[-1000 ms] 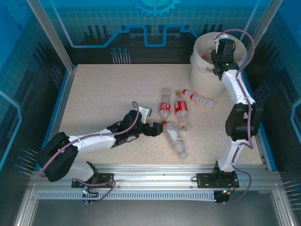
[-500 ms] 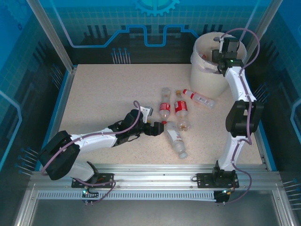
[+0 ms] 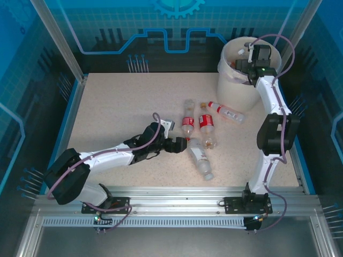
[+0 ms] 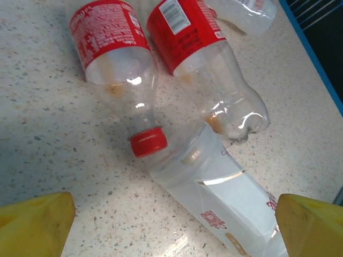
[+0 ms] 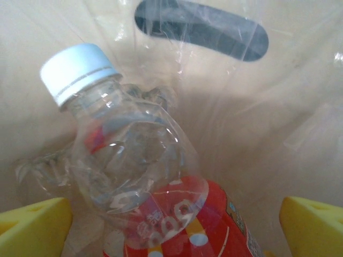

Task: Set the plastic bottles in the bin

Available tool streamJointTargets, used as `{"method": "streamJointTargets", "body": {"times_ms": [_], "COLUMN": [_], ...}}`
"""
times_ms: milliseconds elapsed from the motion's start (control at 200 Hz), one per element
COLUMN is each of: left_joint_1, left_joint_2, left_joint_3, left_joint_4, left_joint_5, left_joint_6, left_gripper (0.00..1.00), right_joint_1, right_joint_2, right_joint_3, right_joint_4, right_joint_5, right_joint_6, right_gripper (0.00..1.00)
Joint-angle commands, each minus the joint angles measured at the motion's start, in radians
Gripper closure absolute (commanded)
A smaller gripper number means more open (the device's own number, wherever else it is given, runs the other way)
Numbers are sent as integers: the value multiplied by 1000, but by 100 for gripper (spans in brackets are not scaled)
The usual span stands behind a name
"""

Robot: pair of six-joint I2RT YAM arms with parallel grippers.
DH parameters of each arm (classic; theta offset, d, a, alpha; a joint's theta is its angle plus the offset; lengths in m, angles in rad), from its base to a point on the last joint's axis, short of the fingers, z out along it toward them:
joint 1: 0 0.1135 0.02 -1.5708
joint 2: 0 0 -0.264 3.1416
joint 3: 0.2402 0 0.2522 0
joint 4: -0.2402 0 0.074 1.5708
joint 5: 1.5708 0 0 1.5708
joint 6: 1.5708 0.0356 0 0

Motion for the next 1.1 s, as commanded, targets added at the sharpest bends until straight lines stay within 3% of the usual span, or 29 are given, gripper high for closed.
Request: {"method": "streamJointTargets", "body": {"times_ms": [0,240,600,885,1091], "left_joint_1": [-6,11,47,87,110], "left_joint_2": [19,75,280,363,416], "left_joint_3": [74,215,450,511,572], "left_joint_4": [-96,-240,-373,-375,-455], "left_joint_5": [-76,-182,-198,-123,-24], "left_joint_6": [5,8,25,30,98], "left_gripper": [2,2,2,4,5], "right_joint_1": [12,32,105,184,231], "right_joint_2": [-123,-255,-474,-696,-829], "right_joint_3": [-38,-105,-233,-388,-547], "right_joint_4": [29,117,170,75,18], "right_joint_5": [-10,-2,2,-105,-274], "right_joint_6": [-12,-19,3,70,180], "right_gripper": [0,0,0,0,0]}}
